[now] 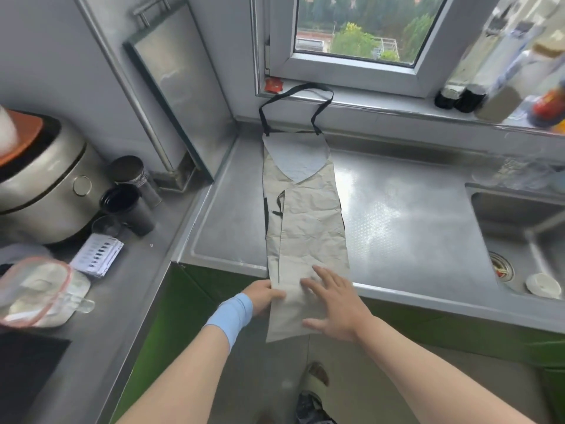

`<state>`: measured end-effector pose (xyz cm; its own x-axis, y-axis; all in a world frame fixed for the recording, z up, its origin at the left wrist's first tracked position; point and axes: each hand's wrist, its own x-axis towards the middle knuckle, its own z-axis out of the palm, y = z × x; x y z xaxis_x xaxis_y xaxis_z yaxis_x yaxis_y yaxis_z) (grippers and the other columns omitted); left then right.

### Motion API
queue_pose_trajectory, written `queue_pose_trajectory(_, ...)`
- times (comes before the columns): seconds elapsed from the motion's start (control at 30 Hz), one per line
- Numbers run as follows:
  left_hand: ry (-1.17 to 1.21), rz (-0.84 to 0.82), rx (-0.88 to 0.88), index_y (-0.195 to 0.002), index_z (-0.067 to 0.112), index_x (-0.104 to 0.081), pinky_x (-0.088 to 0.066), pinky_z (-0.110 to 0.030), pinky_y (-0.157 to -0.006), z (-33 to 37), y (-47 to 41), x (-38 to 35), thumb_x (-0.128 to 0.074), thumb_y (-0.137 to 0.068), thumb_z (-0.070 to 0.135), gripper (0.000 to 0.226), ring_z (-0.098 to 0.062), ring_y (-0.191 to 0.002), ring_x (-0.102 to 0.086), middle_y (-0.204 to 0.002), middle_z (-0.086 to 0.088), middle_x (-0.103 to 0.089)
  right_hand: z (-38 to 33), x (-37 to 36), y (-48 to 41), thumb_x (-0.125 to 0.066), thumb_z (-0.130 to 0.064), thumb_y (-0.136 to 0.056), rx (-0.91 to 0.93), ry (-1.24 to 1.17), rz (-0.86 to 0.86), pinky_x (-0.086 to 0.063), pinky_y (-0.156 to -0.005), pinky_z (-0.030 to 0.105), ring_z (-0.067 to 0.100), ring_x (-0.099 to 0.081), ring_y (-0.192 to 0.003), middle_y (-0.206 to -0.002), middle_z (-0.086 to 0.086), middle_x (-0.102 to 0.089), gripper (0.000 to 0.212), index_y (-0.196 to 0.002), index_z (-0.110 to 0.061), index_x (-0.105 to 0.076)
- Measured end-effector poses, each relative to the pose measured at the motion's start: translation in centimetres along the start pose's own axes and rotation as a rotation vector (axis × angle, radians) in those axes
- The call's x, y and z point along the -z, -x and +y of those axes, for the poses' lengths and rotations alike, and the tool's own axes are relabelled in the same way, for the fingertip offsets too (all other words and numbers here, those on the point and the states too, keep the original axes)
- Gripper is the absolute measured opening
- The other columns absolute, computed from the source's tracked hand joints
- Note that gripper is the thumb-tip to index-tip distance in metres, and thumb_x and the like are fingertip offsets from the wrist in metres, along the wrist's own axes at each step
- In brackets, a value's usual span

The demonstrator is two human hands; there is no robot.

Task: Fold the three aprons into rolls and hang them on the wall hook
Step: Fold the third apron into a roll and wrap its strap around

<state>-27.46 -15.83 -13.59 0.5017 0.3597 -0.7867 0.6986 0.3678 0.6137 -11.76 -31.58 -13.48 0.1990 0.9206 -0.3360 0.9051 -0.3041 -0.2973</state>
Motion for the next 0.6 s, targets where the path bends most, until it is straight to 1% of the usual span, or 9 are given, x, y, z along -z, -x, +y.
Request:
queue_pose_trajectory(0.1,0.174,-0.048,-0.045,-0.115,0.016,-0.064,-0.057,-0.037,-0.079,2.3,2.1,-0.1,-0.055,-0.095,0.017,0.021,-0.025,-0.1,-0.067,-0.112,-0.009,-0.07,-1.7,1.3,0.5,-0.053,-0.083,-0.06,-0.007,0.021,0.014,-0.008,-0.12,0.047,0.018,-0.001,-0.15,-0.163,-0.005,0.001,0.111,-0.15,-0.045,0.001)
queue_pose_trajectory(0.17,0.236,-0.075,-0.081,-0.118,0.013,-0.062,-0.058,-0.034,-0.072,3.6,3.2,-0.1,-0.053,-0.098,0.016,0.022,-0.025,-0.1,-0.067,-0.114,-0.009,-0.07,-2.6,2.5,0.8,-0.058,-0.074,-0.061,-0.055,0.032,0.046,-0.013,-0.119,0.048,0.02,-0.014,-0.147,-0.161,-0.002,-0.01,0.112,-0.15,-0.043,0.003)
queue_pose_trajectory(0.23,0.262,-0.076,-0.102,-0.12,0.009,-0.06,-0.058,-0.035,-0.073,4.7,4.0,0.3,-0.053,-0.098,0.015,0.024,-0.027,-0.102,-0.067,-0.115,-0.011,-0.069,-3.1,3.7,0.5,-0.062,-0.051,-0.073,-0.127,0.017,0.101,-0.023,-0.114,0.045,0.022,-0.037,-0.135,-0.149,-0.001,-0.035,0.094,-0.149,-0.036,-0.009)
queue_pose_trajectory(0.3,0.276,-0.071,-0.115,-0.124,0.007,-0.057,-0.058,-0.038,-0.077,6.0,4.6,0.7,-0.054,-0.098,0.013,0.026,-0.029,-0.104,-0.067,-0.116,-0.013,-0.069,-2.9,5.3,-0.1,-0.056,-0.025,-0.084,-0.202,-0.025,0.193,-0.032,-0.104,0.04,0.022,-0.054,-0.117,-0.128,-0.002,-0.056,0.063,-0.142,-0.029,-0.03)
queue_pose_trajectory(0.37,0.267,-0.036,-0.131,-0.129,0.007,-0.052,-0.06,-0.04,-0.076,7.3,4.9,1.2,-0.055,-0.097,0.01,0.032,-0.032,-0.106,-0.066,-0.118,-0.015,-0.067,-2.6,7.2,-0.7,-0.046,-0.015,-0.089,-0.231,-0.045,0.259,-0.034,-0.094,0.036,0.022,-0.061,-0.102,-0.108,-0.006,-0.065,0.034,-0.12,-0.028,-0.05)
queue_pose_trajectory(0.4,0.245,-0.004,-0.139,-0.134,0.01,-0.047,-0.06,-0.043,-0.076,8.1,4.8,1.5,-0.056,-0.095,0.007,0.04,-0.034,-0.107,-0.065,-0.12,-0.016,-0.065,-2.4,8.2,-1.0,-0.043,-0.013,-0.09,-0.221,-0.022,0.272,-0.033,-0.088,0.035,0.023,-0.062,-0.096,-0.096,-0.008,-0.064,0.024,-0.106,-0.029,-0.053)
queue_pose_trajectory(0.47,0.077,0.118,-0.215,-0.145,0.026,-0.03,-0.056,-0.05,-0.085,9.3,4.2,2.1,-0.055,-0.089,0.0,0.067,-0.035,-0.11,-0.06,-0.13,-0.011,-0.055,-2.1,10.3,-1.7,-0.041,-0.012,-0.09,-0.208,-0.021,0.269,-0.031,-0.079,0.034,0.028,-0.058,-0.086,-0.079,-0.009,-0.054,0.018,-0.088,-0.028,-0.05)
queue_pose_trajectory(0.5,-0.112,0.18,-0.294,-0.147,0.036,-0.024,-0.053,-0.049,-0.093,10.0,3.9,2.5,-0.052,-0.084,-0.004,0.079,-0.032,-0.115,-0.055,-0.136,-0.007,-0.047,-1.9,11.3,-2.1,-0.042,-0.012,-0.09,-0.205,-0.05,0.279,-0.029,-0.075,0.034,0.029,-0.057,-0.084,-0.079,-0.006,-0.056,0.017,-0.087,-0.024,-0.053)
queue_pose_trajectory(0.6,-0.672,0.221,-0.476,-0.144,0.043,-0.032,-0.034,-0.036,-0.112,12.6,3.6,2.8,-0.051,-0.072,-0.001,0.087,-0.022,-0.133,-0.032,-0.145,0.004,-0.031,-0.9,14.1,-4.3,-0.044,-0.013,-0.09,-0.175,-0.076,0.285,-0.028,-0.069,0.031,0.031,-0.056,-0.088,-0.093,0.003,-0.066,0.019,-0.094,-0.018,-0.062)
